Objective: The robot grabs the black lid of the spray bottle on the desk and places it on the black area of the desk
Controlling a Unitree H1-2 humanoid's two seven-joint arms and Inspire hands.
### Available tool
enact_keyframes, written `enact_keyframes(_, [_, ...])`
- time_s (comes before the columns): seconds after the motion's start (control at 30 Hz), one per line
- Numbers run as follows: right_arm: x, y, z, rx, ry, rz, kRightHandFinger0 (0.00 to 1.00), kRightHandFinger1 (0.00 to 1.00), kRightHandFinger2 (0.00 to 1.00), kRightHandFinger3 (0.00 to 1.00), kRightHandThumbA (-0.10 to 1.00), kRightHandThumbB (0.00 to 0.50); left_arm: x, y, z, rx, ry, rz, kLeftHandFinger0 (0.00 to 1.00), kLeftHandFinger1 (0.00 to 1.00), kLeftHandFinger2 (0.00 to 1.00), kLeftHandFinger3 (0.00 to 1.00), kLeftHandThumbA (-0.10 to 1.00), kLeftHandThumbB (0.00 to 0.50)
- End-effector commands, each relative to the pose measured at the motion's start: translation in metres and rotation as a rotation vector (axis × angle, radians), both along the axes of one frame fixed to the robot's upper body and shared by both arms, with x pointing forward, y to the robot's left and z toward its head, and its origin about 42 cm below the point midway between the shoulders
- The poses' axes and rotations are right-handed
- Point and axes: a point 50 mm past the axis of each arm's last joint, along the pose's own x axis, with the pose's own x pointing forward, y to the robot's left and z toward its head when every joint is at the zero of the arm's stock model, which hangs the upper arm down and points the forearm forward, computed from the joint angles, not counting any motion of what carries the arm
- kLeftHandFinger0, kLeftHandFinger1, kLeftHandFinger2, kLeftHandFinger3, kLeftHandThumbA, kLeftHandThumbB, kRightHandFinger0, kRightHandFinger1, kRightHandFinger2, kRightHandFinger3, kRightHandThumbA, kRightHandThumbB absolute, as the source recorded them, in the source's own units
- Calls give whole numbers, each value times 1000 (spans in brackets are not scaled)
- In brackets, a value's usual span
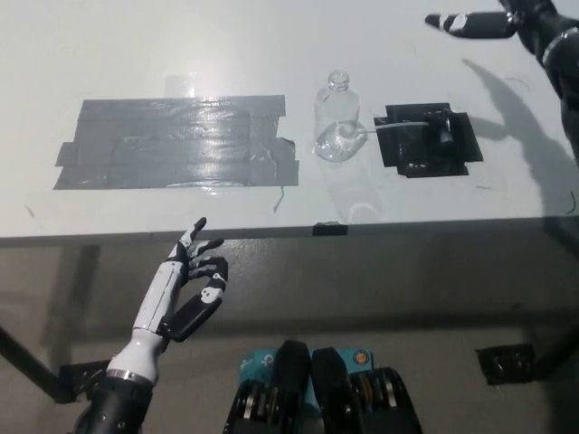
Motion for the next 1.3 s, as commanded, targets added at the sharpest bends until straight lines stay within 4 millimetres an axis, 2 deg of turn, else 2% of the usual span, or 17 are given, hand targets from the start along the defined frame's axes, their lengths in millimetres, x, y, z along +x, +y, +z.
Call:
enact_keyframes(0.0, [-97,12,71,22,-465,186,1000,1000,1000,1000,868,440,38,4,45,-17,-158,14,982,1000,1000,1000,913,115])
enact_keyframes(0.03, [-103,10,70,36,-476,195,1000,1000,1000,1000,865,439,43,4,48,-8,-173,12,1000,1000,1000,1000,950,114])
enact_keyframes(0.07, [-108,8,74,41,-491,199,1000,1000,1000,1000,864,438,49,5,54,-7,-188,12,1000,1000,1000,1000,1000,134])
enact_keyframes(0.13, [-127,1,69,62,-501,198,1000,1000,1000,1000,838,435,53,5,58,-4,-195,11,1000,1000,1000,1000,1000,179])
enact_keyframes(0.2, [-144,-5,62,86,-498,198,1000,1000,1000,1000,803,422,53,4,59,6,-189,9,1000,1000,1000,1000,1000,178])
enact_keyframes(0.23, [-157,-11,58,74,-515,196,1000,1000,1000,1000,815,403,55,3,60,3,-191,2,1000,1000,1000,1000,1000,167])
enact_keyframes(0.33, [-182,-19,48,66,-558,206,1000,1000,1000,1000,846,391,57,1,62,5,-189,-11,1000,1000,1000,1000,1000,165])
enact_keyframes(0.47, [-205,-15,35,120,-587,242,1000,1000,1000,1000,852,404,62,1,65,18,-188,-8,1000,1000,1000,1000,1000,166])
enact_keyframes(0.57, [-222,-3,9,178,-565,260,1000,1000,1000,1000,823,391,60,1,63,18,-183,-3,1000,1000,1000,1000,1000,166])
enact_keyframes(0.63, [-231,5,-12,196,-540,267,1000,1000,1000,1000,797,362,57,1,61,16,-177,-8,1000,1000,1000,1000,1000,151])
enact_keyframes(0.83, [-236,19,-67,304,-408,248,1000,1000,1000,1000,813,377,47,4,49,25,-145,-11,1000,1000,1000,1000,1000,153])
enact_keyframes(0.97, [-235,26,-112,353,-292,210,1000,1000,1000,1000,762,337,34,6,35,23,-113,-11,1000,1000,1000,1000,1000,159])
enact_keyframes(1.0, [-231,26,-133,353,-236,189,1000,1000,1000,1000,752,337,29,5,29,18,-103,-9,1000,1000,1000,1000,1000,159])
enact_keyframes(1.13, [-230,28,-182,306,-100,156,1000,1000,1000,1000,740,353,12,9,16,24,-72,-9,1000,1000,1000,1000,1000,149])
enact_keyframes(1.27, [-238,29,-207,273,-22,149,1000,1000,1000,1000,722,382,-3,12,4,30,-48,-4,1000,1000,1000,1000,1000,147])
